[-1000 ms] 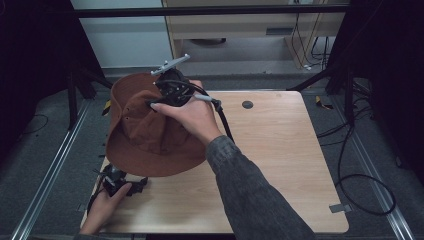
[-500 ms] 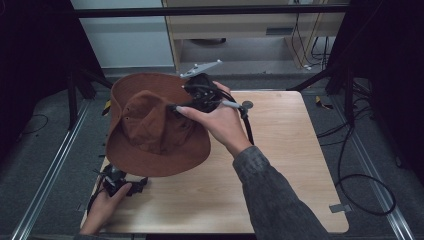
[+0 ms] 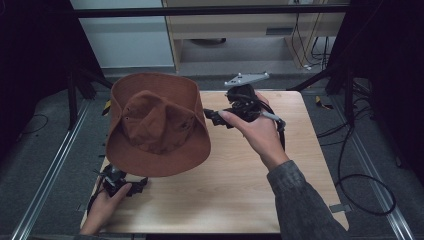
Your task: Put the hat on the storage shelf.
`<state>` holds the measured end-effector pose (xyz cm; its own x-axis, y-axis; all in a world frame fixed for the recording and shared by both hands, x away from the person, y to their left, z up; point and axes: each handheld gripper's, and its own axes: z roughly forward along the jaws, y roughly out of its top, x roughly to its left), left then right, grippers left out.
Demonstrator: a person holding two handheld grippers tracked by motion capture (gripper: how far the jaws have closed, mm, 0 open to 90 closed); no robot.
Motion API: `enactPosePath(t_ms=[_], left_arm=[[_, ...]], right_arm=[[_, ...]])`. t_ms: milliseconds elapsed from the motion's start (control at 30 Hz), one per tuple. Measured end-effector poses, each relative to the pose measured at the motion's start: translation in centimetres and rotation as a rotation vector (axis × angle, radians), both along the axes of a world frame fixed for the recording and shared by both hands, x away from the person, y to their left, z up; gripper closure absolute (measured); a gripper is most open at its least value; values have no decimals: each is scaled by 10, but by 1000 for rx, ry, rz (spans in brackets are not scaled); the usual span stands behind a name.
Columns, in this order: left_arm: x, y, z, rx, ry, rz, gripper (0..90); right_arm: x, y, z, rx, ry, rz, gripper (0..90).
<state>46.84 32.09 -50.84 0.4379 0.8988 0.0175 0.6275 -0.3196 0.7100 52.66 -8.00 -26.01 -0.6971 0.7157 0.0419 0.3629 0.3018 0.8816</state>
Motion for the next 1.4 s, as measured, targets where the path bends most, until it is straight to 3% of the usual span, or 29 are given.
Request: enactPosePath(t_ms=[300,567,833,967,1333,1400], left_arm=[[0,0,0,2,2,0,0],[0,0,0,-1,0,1,0],[0,0,0,1,2,-1,0],[0,0,0,1,2,0,0],[0,0,0,1,2,1,0],[-1,0,0,3,2,2,0]], right_arm=[[-6,-21,-10,4,10,-14,81],[-15,-42,-28,-29,18,-32,64],[-24,-70,-58,-47,45,-62,69],[-25,-83,-76,-75,77,-86,114],[-24,-102,-134,-119,121,-130,127],[-25,-103,-146,-150,129,-137,127]])
